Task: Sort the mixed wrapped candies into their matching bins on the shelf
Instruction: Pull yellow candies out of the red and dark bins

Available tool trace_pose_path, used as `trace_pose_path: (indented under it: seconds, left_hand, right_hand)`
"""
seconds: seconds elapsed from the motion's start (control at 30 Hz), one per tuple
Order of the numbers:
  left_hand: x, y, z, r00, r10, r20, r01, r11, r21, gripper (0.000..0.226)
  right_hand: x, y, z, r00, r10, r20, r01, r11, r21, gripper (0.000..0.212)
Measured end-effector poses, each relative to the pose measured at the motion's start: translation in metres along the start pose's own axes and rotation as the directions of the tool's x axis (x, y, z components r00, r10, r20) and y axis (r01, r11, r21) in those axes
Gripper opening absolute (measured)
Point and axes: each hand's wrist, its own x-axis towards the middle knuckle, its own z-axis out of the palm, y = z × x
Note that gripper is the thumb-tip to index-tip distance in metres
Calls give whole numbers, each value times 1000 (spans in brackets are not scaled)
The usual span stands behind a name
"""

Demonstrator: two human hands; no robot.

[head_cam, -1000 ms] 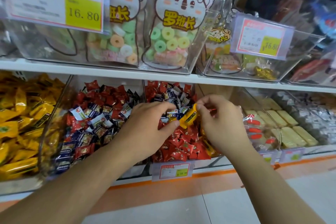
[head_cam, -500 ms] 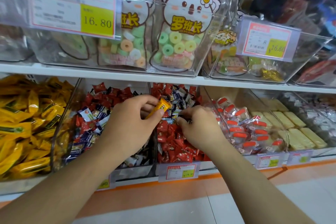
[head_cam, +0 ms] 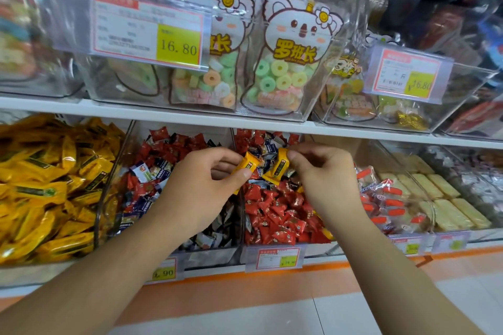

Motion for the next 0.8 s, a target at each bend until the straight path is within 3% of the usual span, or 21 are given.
trace_pose_path:
  seconds: [0.07, 0.17, 0.3, 0.47, 0.63, 0.73, 0.8]
  left_hand:
    - [-5, 1, -5, 1000, -28, -13, 28, 999, -31, 13]
    - [-13, 7, -14, 999, -49, -18, 47, 992, -114, 11]
    - [-27, 9, -35, 993, -115, -4, 112, 976, -187, 15]
    - [-44, 1, -74, 979, -203, -8, 201, 974, -101, 31]
    - [-46, -17, -126, 948, -218, -234, 228, 974, 17, 27]
    - [-43, -39, -161, 912, -136, -388, 234, 947, 219, 38]
    - [-40, -54, -178, 917, -112, -383, 265, 888, 376, 55]
  right_hand:
    - [-9, -15, -1, 999, 17, 29, -20, 993, 114, 8]
    - [-27, -36, 9, 981, 35, 192, -91, 953, 290, 9]
    - [-45, -52, 36, 953, 43, 301, -148, 930, 336, 11]
    - [-56, -71, 70, 927, 61, 371, -210, 903, 374, 11]
    - [-61, -89, 100, 927, -7, 376, -102, 957, 270, 13]
    - [-61, -87, 110, 920, -62, 386, -6, 985, 171, 12]
    - [-62, -84, 115, 910, -76, 407, 23, 991, 133, 13]
